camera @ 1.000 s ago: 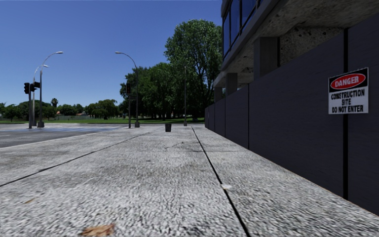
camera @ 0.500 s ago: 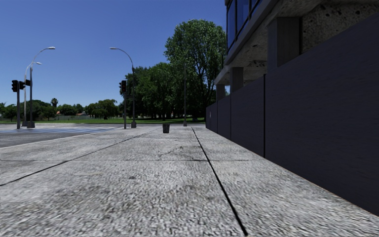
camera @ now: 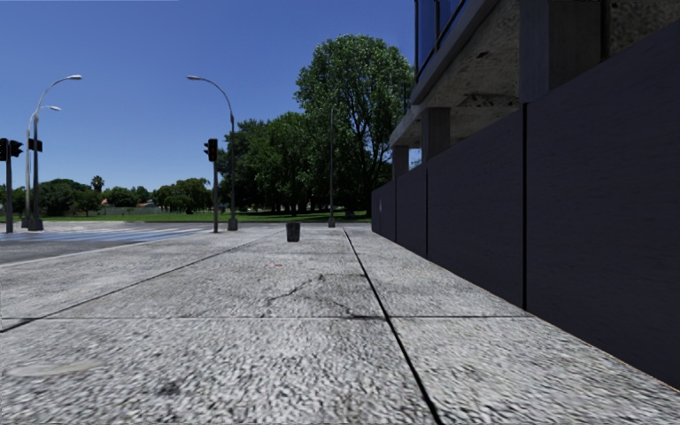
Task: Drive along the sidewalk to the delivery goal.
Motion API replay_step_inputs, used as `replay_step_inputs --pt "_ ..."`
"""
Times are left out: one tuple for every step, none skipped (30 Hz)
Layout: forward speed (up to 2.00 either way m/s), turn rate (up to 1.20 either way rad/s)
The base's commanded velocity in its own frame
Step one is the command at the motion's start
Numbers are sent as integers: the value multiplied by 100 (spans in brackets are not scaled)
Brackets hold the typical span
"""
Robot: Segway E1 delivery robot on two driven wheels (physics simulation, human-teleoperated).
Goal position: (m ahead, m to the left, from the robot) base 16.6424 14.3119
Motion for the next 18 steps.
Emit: replay_step_inputs --pt "200 0" --pt "200 0" --pt "200 0" --pt "200 0" --pt "200 0" --pt "200 0" --pt "200 0" --pt "200 0" --pt "200 0" --pt "200 0" --pt "200 0" --pt "200 0" --pt "200 0" --pt "200 0" --pt "200 0" --pt "200 0" --pt "200 0" --pt "200 0"
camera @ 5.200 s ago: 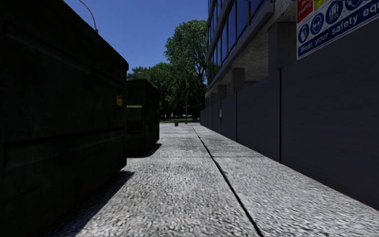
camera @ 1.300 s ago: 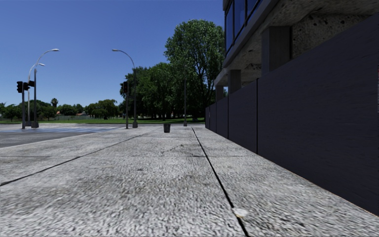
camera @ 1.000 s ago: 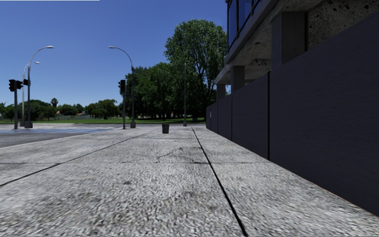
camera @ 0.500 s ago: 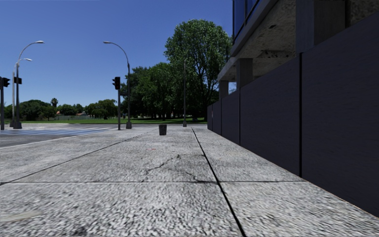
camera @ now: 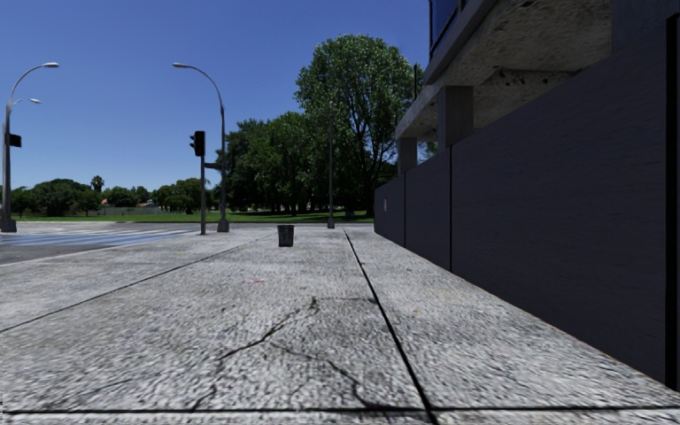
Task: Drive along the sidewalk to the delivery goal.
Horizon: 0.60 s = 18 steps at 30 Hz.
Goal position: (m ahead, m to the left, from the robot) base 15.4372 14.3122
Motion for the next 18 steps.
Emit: replay_step_inputs --pt "200 0" --pt "200 0" --pt "200 0" --pt "200 0" --pt "200 0" --pt "200 0" --pt "200 0" --pt "200 0" --pt "200 0" --pt "200 0" --pt "200 0" --pt "200 0" --pt "200 0" --pt "200 0" --pt "200 0" --pt "200 0" --pt "200 0" --pt "200 0"
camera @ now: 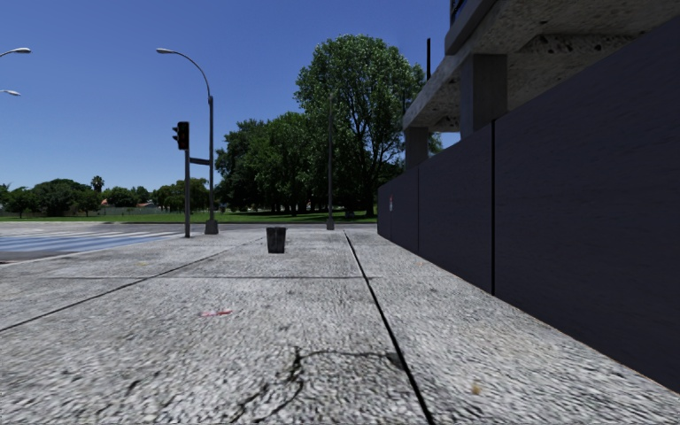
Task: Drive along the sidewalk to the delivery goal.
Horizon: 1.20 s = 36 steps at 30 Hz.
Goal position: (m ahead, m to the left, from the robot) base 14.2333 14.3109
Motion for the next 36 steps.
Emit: replay_step_inputs --pt "200 0" --pt "200 0" --pt "200 0" --pt "200 0" --pt "200 0" --pt "200 0" --pt "200 0" --pt "200 0" --pt "200 0" --pt "200 0" --pt "200 0" --pt "200 0" --pt "200 0" --pt "200 0" --pt "200 0" --pt "200 0" --pt "200 0" --pt "200 0" --pt "200 0" --pt "200 9" --pt "200 9" --pt "200 21" --pt "200 28" --pt "200 28" --pt "200 33" --pt "200 38" --pt "200 41" --pt "200 41" --pt "200 44" --pt "200 46" --pt "200 49" --pt "200 49" --pt "200 52" --pt "200 52" --pt "200 52" --pt "200 52"
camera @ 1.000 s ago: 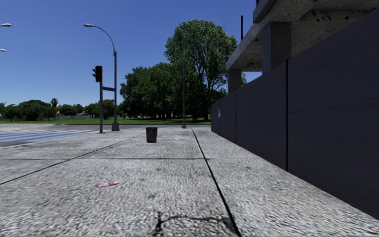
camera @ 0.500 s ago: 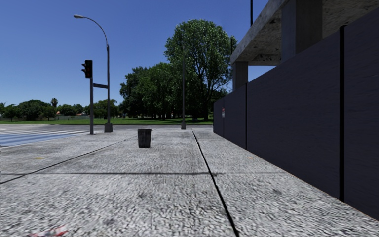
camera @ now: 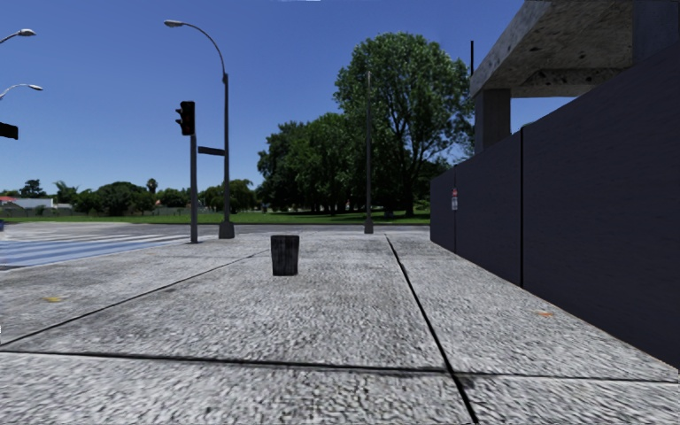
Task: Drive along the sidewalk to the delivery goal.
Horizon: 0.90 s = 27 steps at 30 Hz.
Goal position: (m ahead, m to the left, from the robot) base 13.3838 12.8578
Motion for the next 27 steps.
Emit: replay_step_inputs --pt "200 52" --pt "200 53" --pt "200 53" --pt "200 53" --pt "200 58" --pt "200 62" --pt "200 62" --pt "200 64" --pt "200 64" --pt "200 64" --pt "200 64" --pt "200 64" --pt "200 64" --pt "200 64" --pt "200 64" --pt "200 64" --pt "200 64" --pt "200 64" --pt "200 64" --pt "200 64" --pt "200 64" --pt "200 64" --pt "200 64" --pt "200 64" --pt "200 64" --pt "200 64" --pt "200 64"
